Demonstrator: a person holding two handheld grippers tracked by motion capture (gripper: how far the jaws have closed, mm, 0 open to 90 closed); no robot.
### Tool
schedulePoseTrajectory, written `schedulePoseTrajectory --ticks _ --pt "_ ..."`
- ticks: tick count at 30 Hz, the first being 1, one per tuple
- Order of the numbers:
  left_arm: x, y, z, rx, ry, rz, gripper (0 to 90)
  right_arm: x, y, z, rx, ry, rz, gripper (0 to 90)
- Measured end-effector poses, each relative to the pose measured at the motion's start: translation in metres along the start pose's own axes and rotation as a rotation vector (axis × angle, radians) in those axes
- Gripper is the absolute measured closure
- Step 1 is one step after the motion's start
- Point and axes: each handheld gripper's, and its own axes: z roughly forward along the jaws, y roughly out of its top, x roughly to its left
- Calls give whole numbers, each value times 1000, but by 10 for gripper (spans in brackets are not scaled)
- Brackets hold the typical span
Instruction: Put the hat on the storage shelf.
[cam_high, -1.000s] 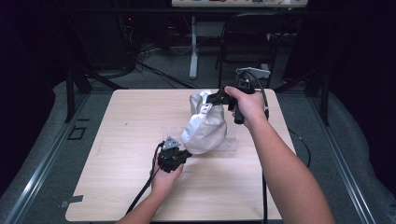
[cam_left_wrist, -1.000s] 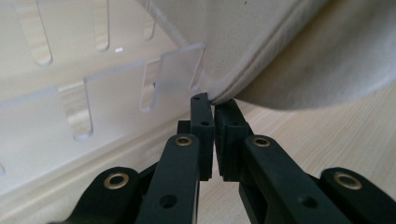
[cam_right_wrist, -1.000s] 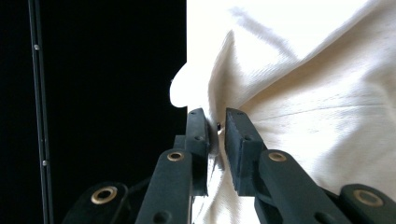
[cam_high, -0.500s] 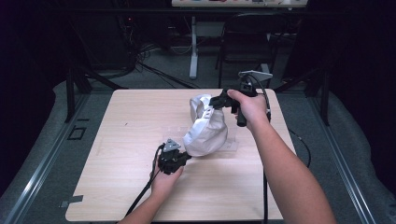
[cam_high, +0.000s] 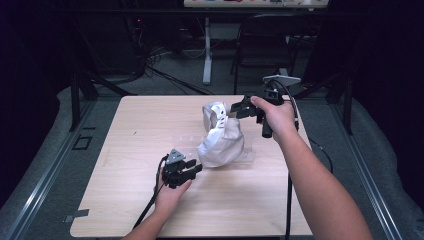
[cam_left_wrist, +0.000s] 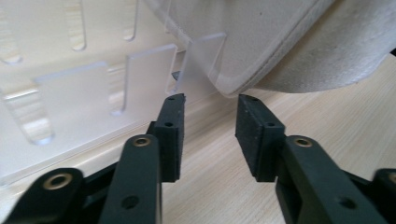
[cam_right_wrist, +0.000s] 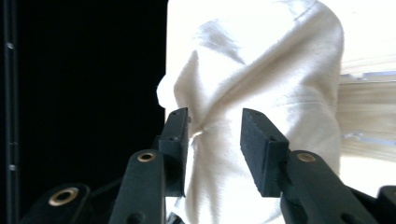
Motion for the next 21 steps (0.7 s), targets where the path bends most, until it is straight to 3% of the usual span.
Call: schedulePoseTrajectory --ticks 7,11,16,21 --pt "9 -3 -16 19 22 23 537 -6 -6 -7 -23 -57 -48 547" --pt "16 -7 -28 25 41 17 500 -17 -12 -8 -36 -95 -67 522" --pt "26 -12 -46 45 72 48 474 -32 -19 -9 -41 -122 -79 506" --pt "36 -17 -63 53 73 33 461 -44 -29 -12 -46 -149 -97 499"
